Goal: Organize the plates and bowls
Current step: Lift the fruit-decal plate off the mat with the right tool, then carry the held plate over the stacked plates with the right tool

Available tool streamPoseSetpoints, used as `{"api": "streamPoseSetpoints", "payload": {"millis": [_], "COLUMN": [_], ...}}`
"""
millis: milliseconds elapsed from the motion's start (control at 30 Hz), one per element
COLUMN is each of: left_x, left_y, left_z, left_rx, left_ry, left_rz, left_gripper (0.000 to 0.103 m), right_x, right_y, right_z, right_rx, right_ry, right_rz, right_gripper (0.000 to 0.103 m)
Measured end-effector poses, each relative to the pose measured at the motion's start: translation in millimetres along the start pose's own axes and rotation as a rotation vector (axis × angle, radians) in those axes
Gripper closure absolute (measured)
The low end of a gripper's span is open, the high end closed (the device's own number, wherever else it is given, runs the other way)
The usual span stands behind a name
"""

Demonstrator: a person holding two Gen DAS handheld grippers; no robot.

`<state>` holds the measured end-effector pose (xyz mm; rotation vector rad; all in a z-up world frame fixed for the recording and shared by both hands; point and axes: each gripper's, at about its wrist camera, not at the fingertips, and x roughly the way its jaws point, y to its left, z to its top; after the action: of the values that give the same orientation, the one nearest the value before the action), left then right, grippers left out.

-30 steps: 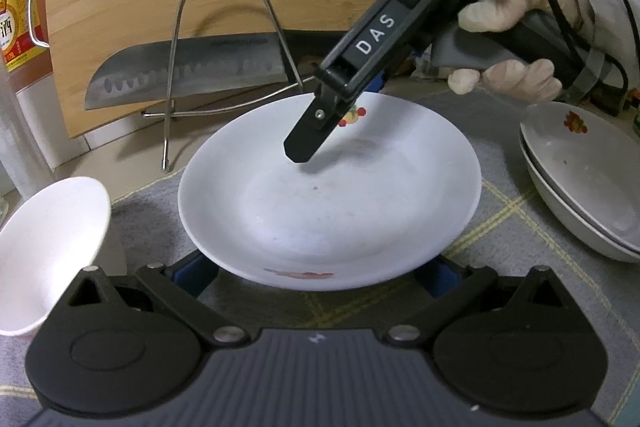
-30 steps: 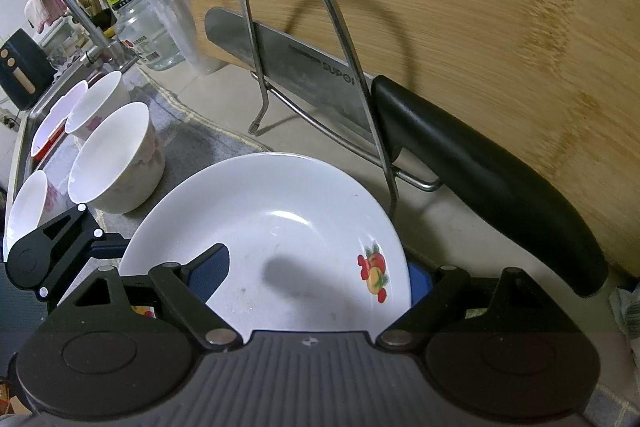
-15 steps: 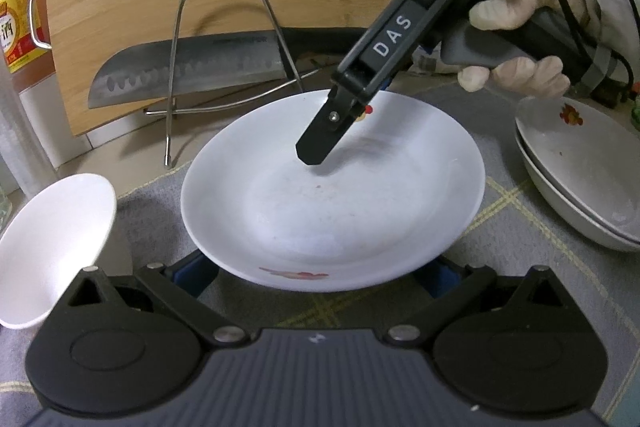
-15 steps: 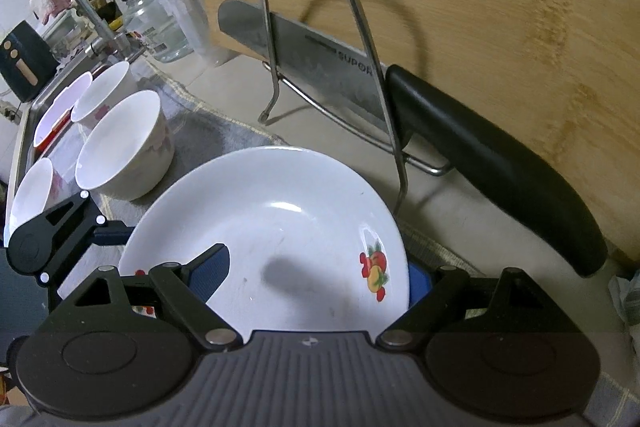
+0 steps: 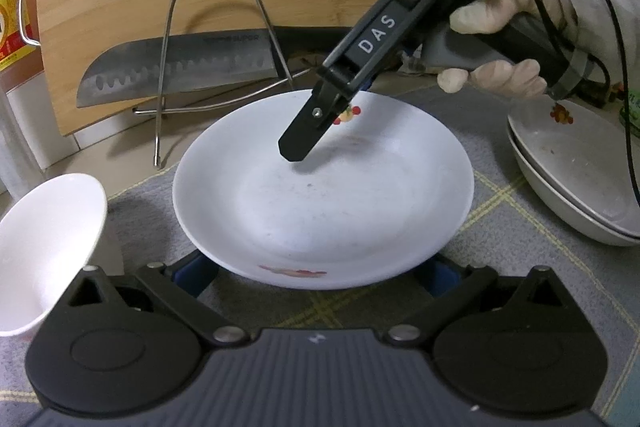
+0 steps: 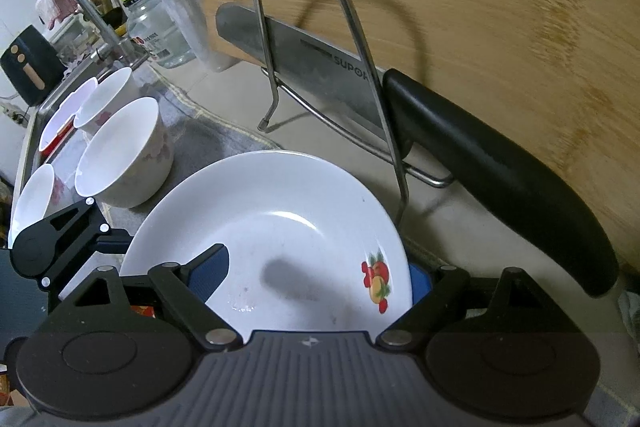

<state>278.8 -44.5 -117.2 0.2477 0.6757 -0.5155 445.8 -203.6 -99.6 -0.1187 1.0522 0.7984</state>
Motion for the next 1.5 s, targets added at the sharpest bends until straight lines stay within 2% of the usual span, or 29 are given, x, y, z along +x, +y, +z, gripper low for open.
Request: {"api": "streamPoseSetpoints", "payload": {"millis": [333, 767, 1167, 1500], "left_x": [-4, -35, -69, -79], "left_y": [-5, -17, -44, -71], "left_z": [2, 8, 14, 18], "left_rx": [0.018, 0.059, 0.122, 0.185], "left_ry": [0.001, -0.027, -0.047, -0.061], "left_rz": [0.023, 0.033, -0.005, -0.069], "left_gripper": [0.001, 0.001, 0.001, 0.001], "right_x": [-9, -40, -90, -127], "right_y": [7, 30, 52, 57], "right_z": [-4, -14, -50, -93], "right_rx": [-0.02, -0.038, -0.014, 0.04], "right_ry": [-0.015, -0.063, -0.119, -0.152], "right_rz": [-0.014, -0.028, -0.068, -0.128], "right_gripper": [0.015, 0.015, 0.015, 0.015]}}
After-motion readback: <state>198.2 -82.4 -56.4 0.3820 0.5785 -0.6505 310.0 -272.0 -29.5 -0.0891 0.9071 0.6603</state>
